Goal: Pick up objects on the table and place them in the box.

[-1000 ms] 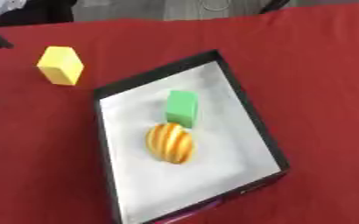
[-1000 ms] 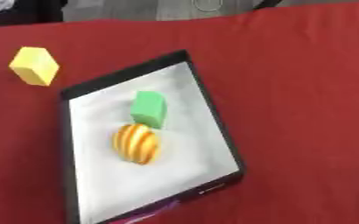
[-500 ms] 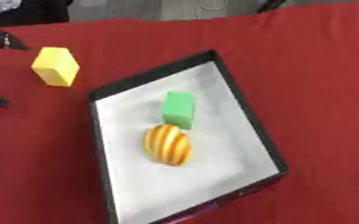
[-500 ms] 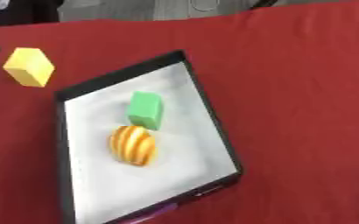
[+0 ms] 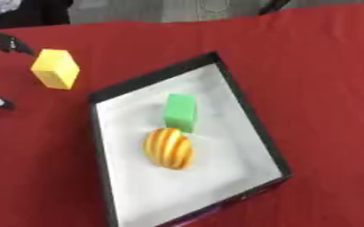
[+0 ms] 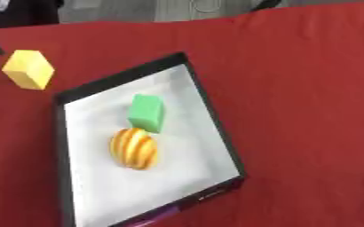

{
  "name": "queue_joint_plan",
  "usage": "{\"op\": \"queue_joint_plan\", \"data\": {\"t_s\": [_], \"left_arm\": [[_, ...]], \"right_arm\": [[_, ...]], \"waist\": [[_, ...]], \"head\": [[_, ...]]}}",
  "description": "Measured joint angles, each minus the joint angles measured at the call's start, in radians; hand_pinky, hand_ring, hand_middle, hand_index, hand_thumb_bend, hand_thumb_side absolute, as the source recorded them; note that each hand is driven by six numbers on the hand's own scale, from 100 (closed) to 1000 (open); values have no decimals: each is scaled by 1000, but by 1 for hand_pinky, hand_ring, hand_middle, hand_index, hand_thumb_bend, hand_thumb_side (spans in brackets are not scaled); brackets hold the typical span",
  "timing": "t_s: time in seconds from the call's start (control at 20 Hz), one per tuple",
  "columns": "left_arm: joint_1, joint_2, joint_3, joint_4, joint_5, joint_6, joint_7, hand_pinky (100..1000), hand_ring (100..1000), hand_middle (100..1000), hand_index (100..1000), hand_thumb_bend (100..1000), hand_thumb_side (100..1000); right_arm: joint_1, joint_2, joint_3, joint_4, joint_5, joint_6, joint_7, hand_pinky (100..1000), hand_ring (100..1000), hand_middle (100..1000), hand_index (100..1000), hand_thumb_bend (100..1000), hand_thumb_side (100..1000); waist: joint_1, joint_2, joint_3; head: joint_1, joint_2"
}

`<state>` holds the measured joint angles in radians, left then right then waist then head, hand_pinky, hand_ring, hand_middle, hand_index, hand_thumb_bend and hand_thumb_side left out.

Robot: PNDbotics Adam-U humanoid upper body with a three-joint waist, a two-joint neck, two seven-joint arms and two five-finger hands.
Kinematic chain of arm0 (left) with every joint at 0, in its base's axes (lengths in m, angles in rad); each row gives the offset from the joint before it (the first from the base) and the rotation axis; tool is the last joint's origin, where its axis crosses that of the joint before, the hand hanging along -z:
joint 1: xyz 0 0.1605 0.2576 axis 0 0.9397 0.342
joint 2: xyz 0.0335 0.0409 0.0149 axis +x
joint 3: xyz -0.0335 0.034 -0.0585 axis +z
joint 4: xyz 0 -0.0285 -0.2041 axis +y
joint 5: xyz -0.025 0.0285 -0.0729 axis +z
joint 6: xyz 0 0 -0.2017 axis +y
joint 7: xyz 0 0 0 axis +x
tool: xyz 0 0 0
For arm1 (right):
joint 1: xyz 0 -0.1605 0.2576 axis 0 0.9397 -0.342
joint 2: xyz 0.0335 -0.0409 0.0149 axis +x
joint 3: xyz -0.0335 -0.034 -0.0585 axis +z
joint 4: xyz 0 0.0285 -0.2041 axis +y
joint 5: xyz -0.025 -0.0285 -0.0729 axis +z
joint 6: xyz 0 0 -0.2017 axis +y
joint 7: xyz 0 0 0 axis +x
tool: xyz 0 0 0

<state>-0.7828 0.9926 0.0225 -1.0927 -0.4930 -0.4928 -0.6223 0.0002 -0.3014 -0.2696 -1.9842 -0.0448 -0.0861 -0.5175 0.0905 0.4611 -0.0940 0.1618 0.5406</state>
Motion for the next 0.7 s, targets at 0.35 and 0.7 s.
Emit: {"op": "queue_joint_plan", "data": {"t_s": [0.35,0.7], "left_arm": [[-40,0,0,0,24,0,20,868,878,838,900,548,106],[-61,-5,0,1,49,10,36,856,871,832,874,471,153]], "right_arm": [[-1,0,6,0,1,4,4,969,1000,721,800,100,476],[-9,0,7,0,1,7,8,969,1000,722,799,100,475]], "waist": [[3,1,-10],[7,4,-22]], "head": [[4,-12],[3,-17]]}}
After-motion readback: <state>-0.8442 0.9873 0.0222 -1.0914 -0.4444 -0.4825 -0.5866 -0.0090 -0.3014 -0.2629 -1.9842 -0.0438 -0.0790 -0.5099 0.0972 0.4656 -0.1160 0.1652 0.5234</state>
